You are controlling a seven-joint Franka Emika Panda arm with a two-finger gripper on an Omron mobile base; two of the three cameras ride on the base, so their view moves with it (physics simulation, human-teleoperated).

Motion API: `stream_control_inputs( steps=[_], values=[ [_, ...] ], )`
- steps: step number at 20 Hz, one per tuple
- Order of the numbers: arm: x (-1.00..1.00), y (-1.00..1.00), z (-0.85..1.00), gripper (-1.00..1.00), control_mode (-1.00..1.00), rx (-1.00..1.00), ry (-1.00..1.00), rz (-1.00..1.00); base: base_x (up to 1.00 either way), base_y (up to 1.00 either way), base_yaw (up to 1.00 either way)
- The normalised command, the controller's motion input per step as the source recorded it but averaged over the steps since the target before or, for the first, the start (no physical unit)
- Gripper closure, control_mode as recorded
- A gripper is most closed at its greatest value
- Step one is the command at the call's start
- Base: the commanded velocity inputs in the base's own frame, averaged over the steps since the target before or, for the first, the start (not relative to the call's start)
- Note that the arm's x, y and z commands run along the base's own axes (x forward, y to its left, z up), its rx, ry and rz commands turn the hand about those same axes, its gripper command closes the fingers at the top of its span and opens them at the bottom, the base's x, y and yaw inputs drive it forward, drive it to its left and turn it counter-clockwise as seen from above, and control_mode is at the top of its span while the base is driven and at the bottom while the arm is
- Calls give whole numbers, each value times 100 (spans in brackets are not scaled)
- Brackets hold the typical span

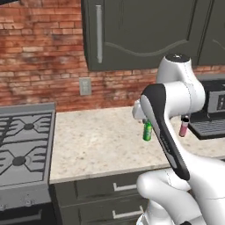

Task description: Move the drinks to the dining counter.

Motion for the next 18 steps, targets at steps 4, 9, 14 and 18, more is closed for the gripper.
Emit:
stream_control_inputs(
  steps=[4,9,14,18],
  values=[
    [0,0,0,-100,100,0,0,0,18,-30,-16],
    [0,0,0,-100,100,0,0,0,16,-49,-10],
    [0,0,0,-100,100,0,0,0,9,-39,-16],
    [0,0,0,-100,100,0,0,0,17,-14,-7]
  ],
)
